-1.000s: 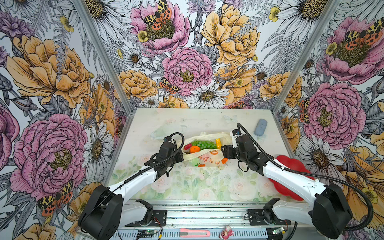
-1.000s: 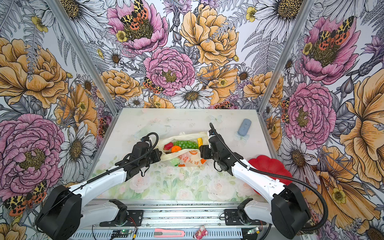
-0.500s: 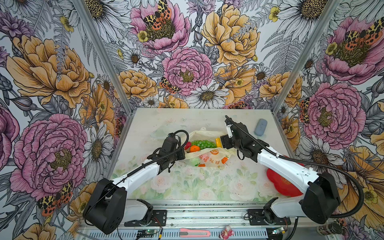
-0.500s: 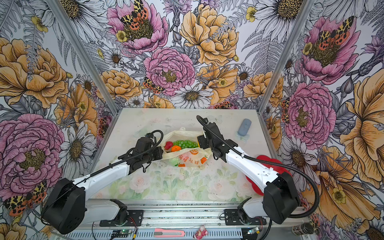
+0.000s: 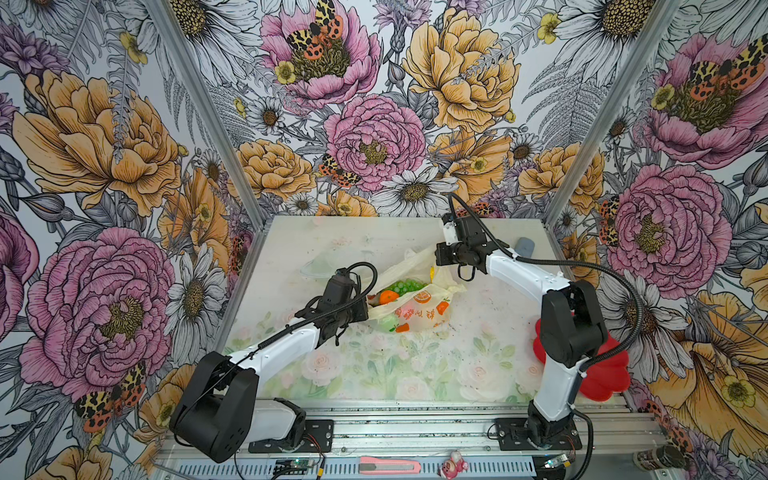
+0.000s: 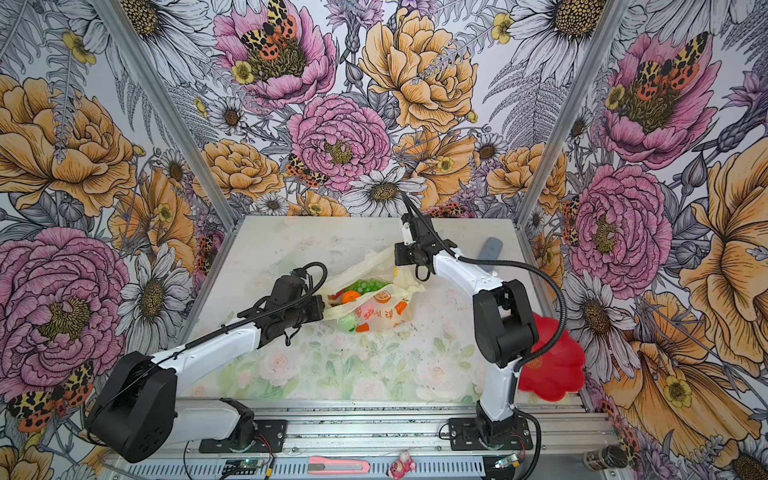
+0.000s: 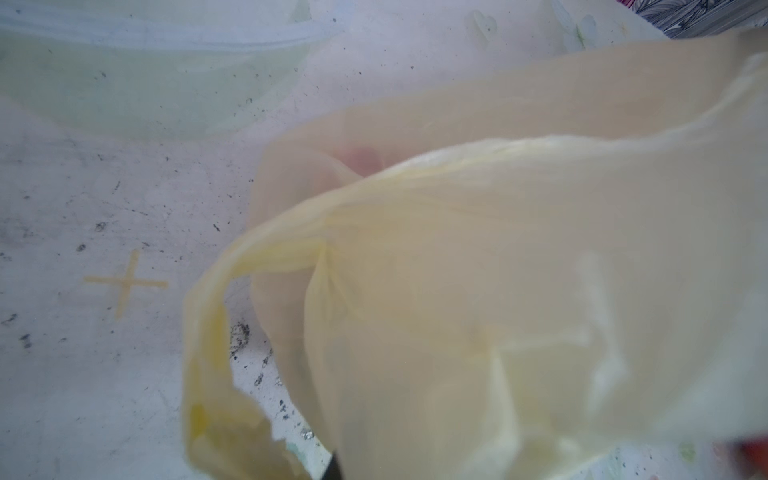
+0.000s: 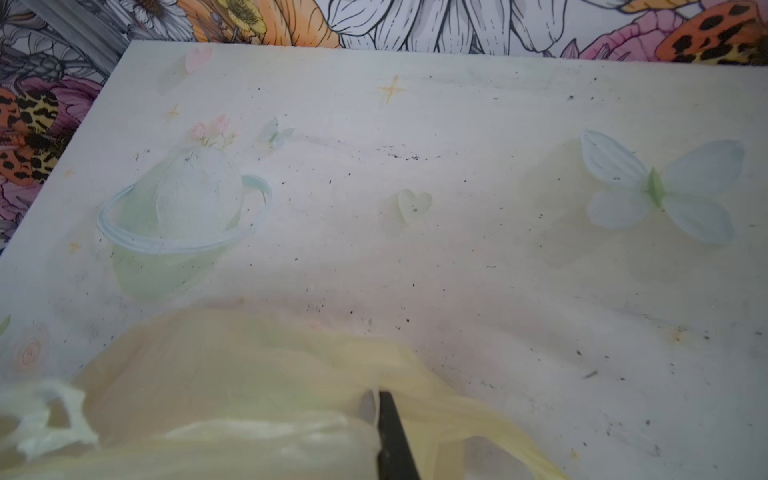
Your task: Take the fake fruits out of the plastic bag
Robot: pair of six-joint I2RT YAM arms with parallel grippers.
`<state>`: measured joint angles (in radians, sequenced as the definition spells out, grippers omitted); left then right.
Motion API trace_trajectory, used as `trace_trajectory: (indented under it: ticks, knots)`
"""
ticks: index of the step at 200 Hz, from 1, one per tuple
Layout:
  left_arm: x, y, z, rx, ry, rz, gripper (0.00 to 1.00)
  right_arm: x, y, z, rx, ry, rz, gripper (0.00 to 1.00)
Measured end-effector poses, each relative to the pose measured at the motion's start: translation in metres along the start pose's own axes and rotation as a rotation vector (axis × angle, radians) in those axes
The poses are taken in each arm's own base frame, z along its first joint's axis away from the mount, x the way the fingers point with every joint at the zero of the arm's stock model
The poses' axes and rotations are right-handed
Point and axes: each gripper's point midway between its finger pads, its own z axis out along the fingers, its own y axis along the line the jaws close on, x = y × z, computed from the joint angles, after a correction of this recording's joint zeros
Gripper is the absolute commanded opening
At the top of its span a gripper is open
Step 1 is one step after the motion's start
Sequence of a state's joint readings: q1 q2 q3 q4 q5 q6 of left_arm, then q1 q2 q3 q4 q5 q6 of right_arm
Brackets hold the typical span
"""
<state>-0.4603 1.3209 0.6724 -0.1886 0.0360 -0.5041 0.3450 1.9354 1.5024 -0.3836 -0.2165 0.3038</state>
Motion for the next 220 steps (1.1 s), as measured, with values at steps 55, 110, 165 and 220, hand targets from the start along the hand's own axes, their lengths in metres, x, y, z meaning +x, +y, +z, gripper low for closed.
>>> trace_trajectory:
  ticks: [55,110,165,220]
  knots:
    - [0.014,-0.01,0.004,0.056,0.03,0.058,0.0,0.053,-0.02,0.067,0.009,0.191,0.168,0.0]
    - [0.003,-0.021,-0.005,0.111,-0.02,0.068,0.01,0.048,-0.011,0.041,0.056,0.175,0.104,0.56]
    - [0.008,-0.04,0.007,0.117,0.015,0.095,0.02,0.02,0.019,-0.049,0.18,-0.002,0.0,1.0]
    - [0.016,-0.042,0.012,0.11,0.034,0.085,0.02,0.065,0.035,-0.049,0.298,0.037,-0.03,0.99]
